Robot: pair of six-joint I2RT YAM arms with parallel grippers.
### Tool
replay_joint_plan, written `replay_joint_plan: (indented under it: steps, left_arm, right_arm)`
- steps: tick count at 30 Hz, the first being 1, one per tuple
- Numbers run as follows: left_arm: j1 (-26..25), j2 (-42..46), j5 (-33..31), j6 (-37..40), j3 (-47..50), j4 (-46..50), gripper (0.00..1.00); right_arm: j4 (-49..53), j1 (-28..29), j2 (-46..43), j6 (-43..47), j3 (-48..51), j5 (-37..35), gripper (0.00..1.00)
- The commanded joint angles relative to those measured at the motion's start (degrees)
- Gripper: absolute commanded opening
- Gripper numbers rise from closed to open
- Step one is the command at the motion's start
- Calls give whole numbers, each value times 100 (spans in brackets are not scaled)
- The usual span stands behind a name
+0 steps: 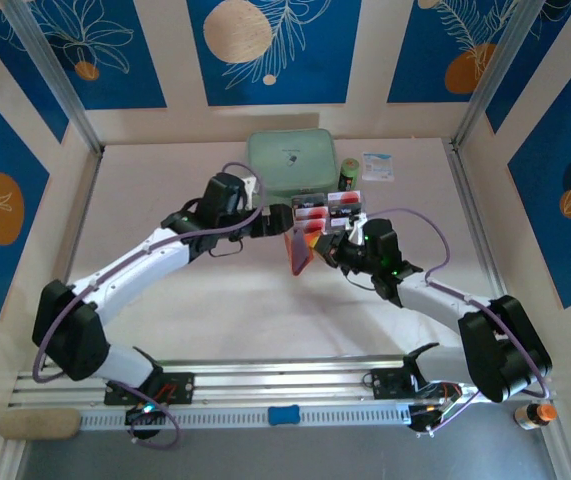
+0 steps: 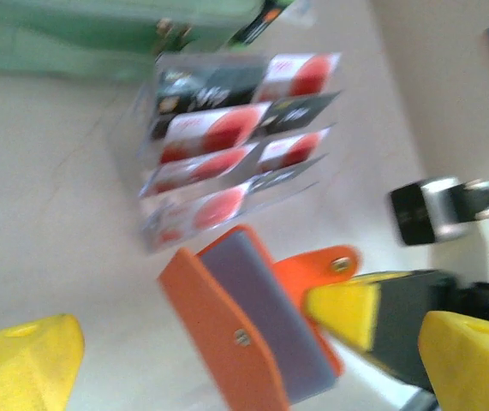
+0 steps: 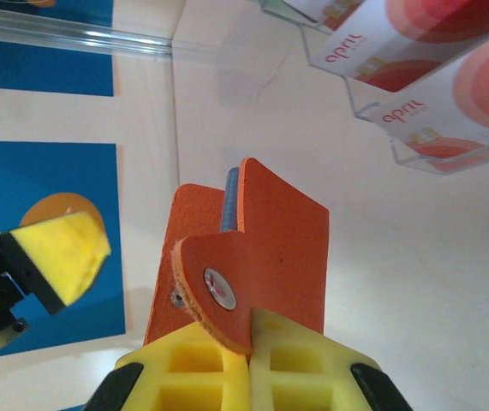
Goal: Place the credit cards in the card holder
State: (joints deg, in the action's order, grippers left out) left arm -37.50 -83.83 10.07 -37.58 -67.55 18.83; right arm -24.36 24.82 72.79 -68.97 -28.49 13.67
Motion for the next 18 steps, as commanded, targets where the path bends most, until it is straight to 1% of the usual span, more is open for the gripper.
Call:
replay_joint_plan:
  steps: [1, 12, 18]
  left_arm:
    - [-202, -256, -726, 591, -302, 991, 100]
    - [-672, -725, -1006, 1009, -579, 1171, 100]
    - [-867, -1098, -1214, 1244, -763, 1438, 100]
  right_arm:
    - [3, 57, -82, 79, 79, -240, 0]
    - [-198, 137, -65, -26, 359, -438, 0]
    - [-386, 186, -46, -104, 535, -531, 0]
